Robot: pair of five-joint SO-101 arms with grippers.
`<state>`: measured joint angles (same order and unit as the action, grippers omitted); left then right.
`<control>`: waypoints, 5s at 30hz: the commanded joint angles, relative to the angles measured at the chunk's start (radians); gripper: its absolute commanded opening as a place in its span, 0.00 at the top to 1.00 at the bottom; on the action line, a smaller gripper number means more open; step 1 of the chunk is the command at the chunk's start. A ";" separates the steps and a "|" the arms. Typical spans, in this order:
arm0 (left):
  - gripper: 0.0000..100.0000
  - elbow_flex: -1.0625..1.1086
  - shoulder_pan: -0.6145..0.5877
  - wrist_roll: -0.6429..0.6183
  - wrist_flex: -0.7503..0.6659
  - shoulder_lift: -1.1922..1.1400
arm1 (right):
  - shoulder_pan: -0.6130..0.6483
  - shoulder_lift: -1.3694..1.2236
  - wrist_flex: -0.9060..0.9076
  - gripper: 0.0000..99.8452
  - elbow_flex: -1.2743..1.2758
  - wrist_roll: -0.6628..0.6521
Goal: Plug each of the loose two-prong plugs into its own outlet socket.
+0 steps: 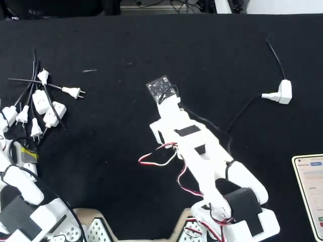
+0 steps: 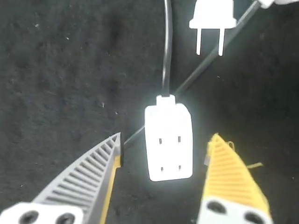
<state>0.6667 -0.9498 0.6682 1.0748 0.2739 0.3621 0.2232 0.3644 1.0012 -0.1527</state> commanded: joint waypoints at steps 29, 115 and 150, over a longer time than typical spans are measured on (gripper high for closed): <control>0.78 0.185 0.053 0.008 -0.147 0.005 | 0.017 0.013 -0.026 0.92 -0.004 0.000; 0.97 0.133 -0.042 -0.127 0.100 0.454 | 0.018 0.007 -0.029 0.92 -0.002 0.000; 0.97 0.174 0.909 -0.486 -0.195 0.361 | -0.094 0.429 -0.153 0.99 0.298 0.009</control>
<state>0.8631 -0.0644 0.1972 0.9260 0.7311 0.3084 0.5363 0.2754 1.2620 -0.1511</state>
